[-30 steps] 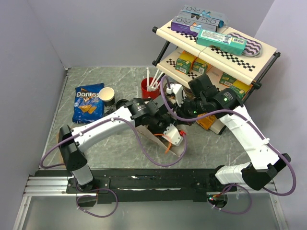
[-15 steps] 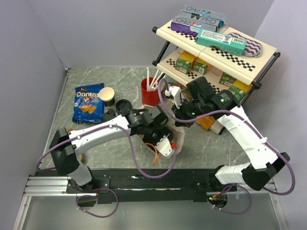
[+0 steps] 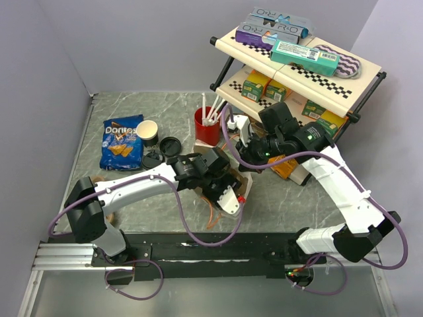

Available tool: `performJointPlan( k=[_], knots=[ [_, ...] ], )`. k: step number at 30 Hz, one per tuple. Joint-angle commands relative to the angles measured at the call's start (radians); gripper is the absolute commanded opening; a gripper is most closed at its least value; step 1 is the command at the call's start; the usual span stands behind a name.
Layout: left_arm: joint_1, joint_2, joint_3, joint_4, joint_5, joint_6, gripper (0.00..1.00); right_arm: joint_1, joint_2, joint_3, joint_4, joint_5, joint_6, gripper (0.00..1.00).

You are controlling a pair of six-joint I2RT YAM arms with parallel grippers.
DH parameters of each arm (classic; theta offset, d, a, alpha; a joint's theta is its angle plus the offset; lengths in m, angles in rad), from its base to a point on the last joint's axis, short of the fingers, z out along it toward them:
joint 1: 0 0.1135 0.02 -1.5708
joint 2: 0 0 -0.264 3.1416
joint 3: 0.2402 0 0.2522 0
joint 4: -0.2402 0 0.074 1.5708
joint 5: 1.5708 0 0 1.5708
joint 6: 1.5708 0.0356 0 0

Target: Pack the takeout coffee

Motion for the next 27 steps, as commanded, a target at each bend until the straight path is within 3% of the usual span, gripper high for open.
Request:
performJointPlan(
  k=[1,11,18,25,27],
  knots=[
    [0.015,-0.007,-0.009,0.099,0.085,-0.084,0.6,0.007,-0.001,0.056,0.049,-0.095,-0.003,0.0],
    [0.027,0.066,0.013,0.19,0.016,-0.169,0.45,0.007,-0.004,0.054,0.02,-0.186,-0.022,0.0],
    [0.03,0.091,-0.03,0.274,-0.056,-0.128,0.45,0.004,0.002,0.064,0.006,-0.229,-0.017,0.0],
    [0.033,0.12,0.036,0.215,-0.052,-0.126,0.23,-0.008,-0.001,0.05,-0.004,-0.218,-0.023,0.0],
    [0.033,0.122,0.066,0.181,-0.064,-0.138,0.06,-0.024,0.005,0.045,-0.001,-0.218,-0.022,0.0]
  ],
)
